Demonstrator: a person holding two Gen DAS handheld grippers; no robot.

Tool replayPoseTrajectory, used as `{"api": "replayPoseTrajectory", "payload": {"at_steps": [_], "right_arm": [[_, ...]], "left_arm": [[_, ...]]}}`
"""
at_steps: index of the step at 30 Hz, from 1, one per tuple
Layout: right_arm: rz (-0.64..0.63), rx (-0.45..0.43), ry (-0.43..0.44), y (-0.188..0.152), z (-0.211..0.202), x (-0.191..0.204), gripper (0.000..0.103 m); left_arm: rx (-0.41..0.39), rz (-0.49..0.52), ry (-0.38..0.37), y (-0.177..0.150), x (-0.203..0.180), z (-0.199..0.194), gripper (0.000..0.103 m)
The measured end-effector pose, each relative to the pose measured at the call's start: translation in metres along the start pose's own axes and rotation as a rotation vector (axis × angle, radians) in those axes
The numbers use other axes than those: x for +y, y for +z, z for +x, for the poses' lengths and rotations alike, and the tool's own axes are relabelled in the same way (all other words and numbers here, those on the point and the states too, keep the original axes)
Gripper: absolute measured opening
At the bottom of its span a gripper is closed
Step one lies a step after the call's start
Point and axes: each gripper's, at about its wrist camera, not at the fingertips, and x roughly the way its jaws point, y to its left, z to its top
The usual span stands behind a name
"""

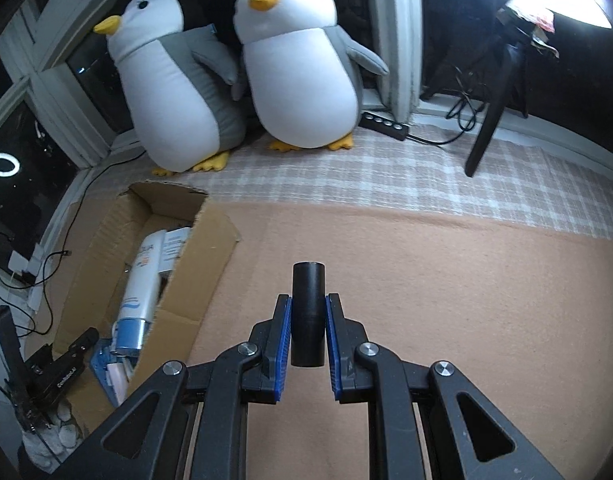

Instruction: Organize rigid objects

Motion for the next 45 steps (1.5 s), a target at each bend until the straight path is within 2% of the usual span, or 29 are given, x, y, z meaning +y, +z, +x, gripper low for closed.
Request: {"api": "replayPoseTrajectory", "payload": {"at_steps": [12, 17, 24, 40, 45], "right_arm": [[-0.261, -0.008, 0.128, -0.013, -0.009, 0.106, 0.015], [-0.323, 0.011, 0.162, -0.024, -0.010, 0.128, 0.015], [-0.379, 0.042, 0.174, -0.039, -0.006, 0.144, 0.015], [-0.398, 0.064, 0.189, -0.051, -0.008, 0.150, 0.015], [-0.409, 0.059, 0.184, -0.053, -0.011, 0.151, 0.023]], "left_arm": [[0.000, -0.005, -0.004, 0.001, 0.001, 0.000, 0.038], [0.000, -0.007, -0.005, 0.001, 0.001, 0.001, 0.038], [-0.001, -0.007, -0.005, 0.001, 0.001, 0.001, 0.038], [0.000, -0.007, -0.005, 0.001, 0.001, 0.001, 0.038], [0.000, -0.007, -0.005, 0.001, 0.001, 0.001, 0.038]]}}
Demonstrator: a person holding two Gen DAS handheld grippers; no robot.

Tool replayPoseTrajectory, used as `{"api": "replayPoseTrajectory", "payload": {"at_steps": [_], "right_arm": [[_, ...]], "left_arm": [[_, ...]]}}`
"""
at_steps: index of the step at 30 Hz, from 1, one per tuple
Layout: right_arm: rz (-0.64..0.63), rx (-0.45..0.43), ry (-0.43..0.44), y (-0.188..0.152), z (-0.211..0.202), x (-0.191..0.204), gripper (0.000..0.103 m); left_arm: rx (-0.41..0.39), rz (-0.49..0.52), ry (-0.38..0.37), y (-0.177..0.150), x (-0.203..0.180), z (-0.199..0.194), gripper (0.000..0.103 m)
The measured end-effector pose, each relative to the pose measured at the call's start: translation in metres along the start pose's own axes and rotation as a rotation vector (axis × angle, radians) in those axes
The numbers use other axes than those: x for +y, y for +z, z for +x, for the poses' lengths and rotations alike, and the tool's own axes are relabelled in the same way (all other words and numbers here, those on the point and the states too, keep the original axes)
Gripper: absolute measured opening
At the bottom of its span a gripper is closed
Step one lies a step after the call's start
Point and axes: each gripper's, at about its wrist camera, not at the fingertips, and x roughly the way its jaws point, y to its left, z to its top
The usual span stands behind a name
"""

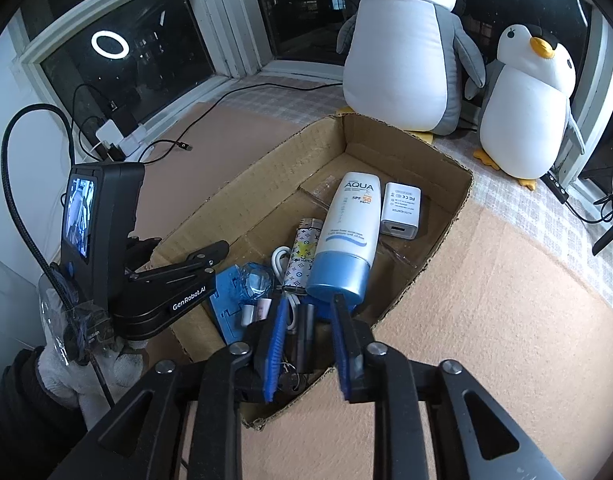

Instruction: Organize rigid objects

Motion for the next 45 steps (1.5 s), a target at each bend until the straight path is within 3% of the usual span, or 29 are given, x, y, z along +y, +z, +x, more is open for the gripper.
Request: {"api": "replayPoseTrajectory", "payload": {"at_steps": [11, 14, 22, 33, 45], "right_arm": [[-0.006, -0.018, -0.029, -0.007, -0.010, -0.001, 0.048], [0.000, -0.028, -0.040, -0.010, -0.017, -0.003, 0.049], [0.049, -0.096, -0.106, -0.018, -0.048, -0.013, 0.062], [0.106, -0.187, -0.183, -0.034, -0.098, -0.018, 0.071], [0.108, -0.294, -0.253, -0.053, -0.155, -0.007, 0.075]], "left_arm": [[0.006, 0.010, 0.006, 0.001, 0.000, -0.001, 0.037], [0.003, 0.016, 0.009, 0.001, -0.002, -0.004, 0.037], [-0.080, 0.042, 0.056, 0.007, -0.005, -0.034, 0.040], [-0.182, 0.089, 0.035, -0.002, -0.022, -0.105, 0.067], [-0.278, 0.130, -0.024, -0.024, -0.047, -0.189, 0.077]]}}
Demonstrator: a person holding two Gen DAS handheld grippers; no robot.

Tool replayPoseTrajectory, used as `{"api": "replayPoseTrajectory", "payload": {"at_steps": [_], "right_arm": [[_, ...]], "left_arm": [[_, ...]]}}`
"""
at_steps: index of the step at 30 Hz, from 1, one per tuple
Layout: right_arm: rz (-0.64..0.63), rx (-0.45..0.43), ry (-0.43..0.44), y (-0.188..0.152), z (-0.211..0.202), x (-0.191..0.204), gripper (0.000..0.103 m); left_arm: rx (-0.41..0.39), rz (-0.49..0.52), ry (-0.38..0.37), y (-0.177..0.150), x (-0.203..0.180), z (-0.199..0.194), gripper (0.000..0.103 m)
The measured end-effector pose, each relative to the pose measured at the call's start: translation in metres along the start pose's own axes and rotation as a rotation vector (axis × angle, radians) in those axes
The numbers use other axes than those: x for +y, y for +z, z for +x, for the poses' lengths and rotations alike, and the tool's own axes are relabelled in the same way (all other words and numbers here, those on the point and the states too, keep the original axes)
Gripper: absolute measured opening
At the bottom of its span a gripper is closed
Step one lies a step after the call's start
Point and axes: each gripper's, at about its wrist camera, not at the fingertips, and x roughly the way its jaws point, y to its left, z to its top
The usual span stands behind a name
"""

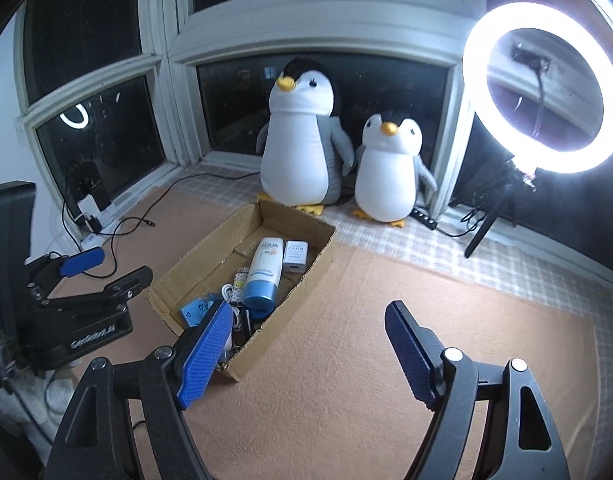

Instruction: Organize rigid objects

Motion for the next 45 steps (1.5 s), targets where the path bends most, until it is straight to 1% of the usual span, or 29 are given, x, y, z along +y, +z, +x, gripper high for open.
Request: {"api": "replayPoseTrajectory", "payload": {"at_steps": [5, 8, 10, 13, 17, 26, 45], "right_arm": [[0.008, -0.035, -0.005, -0.006, -0.019, 0.003, 0.081], [-0.005, -0.051, -0.034, -0.011, -0.026, 0.008, 0.081], [-0.007, -0.057, -0.054, -0.015, -0.029, 0.010, 0.082], [0.000, -0.060, -0.059, -0.021, -0.032, 0.010, 0.085], [0.006, -0.057, -0.076, -0.028, -0.033, 0.008, 0.086], [0.019, -0.046, -0.095, -0.032, -0.031, 0.003, 0.087], [0.018, -0.026, -0.088, -0.032, -0.023, 0.002, 0.087]], "left_arm": [[-0.023, 0.010, 0.000, -0.002, -0.008, -0.025, 0.080], [-0.028, 0.008, -0.008, -0.007, -0.011, -0.037, 0.080], [-0.028, 0.010, -0.008, -0.010, -0.014, -0.042, 0.080], [-0.023, 0.011, -0.015, -0.013, -0.017, -0.048, 0.080], [-0.030, 0.018, -0.014, -0.015, -0.020, -0.054, 0.080], [-0.029, 0.015, -0.024, -0.014, -0.022, -0.056, 0.080], [-0.017, 0.003, -0.024, -0.014, -0.021, -0.053, 0.080]]}}
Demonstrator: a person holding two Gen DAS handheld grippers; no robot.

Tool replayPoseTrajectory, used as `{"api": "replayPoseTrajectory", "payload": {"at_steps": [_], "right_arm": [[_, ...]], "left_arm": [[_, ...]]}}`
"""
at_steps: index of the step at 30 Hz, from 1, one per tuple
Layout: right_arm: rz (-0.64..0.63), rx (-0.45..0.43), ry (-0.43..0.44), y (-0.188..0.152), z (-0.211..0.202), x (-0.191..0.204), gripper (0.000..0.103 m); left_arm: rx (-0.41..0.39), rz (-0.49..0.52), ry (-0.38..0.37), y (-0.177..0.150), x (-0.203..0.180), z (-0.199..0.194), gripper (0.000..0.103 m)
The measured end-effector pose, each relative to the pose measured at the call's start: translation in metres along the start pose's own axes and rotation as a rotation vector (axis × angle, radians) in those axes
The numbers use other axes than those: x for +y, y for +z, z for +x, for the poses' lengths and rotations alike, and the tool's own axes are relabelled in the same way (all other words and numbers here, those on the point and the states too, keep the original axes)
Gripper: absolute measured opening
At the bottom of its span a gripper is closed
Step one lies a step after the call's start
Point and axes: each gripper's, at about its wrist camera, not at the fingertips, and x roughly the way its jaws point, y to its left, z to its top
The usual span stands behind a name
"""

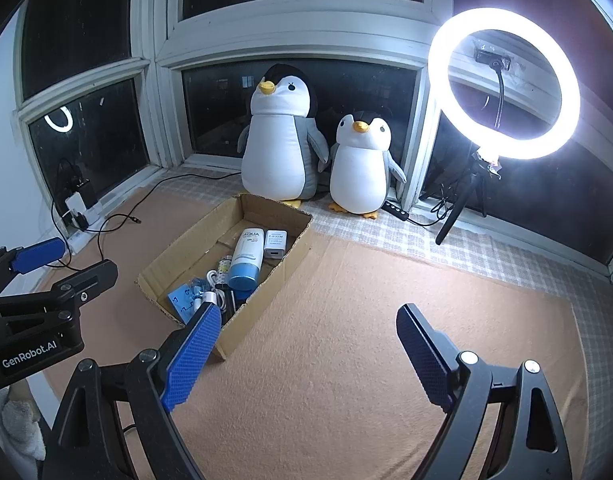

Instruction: Organize rigid objects

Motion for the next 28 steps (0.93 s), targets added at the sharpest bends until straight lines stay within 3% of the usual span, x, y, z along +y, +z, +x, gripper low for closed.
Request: {"api": "replayPoseTrajectory", "payload": {"at_steps": [28], "right_arm": [[0.016, 0.021, -0.005, -0.0062, 0.0077, -0.0008, 0.087]], "left_arm": [[-0.002, -0.001, 0.000, 0.0000, -0.0003, 0.0017, 0.080]]}}
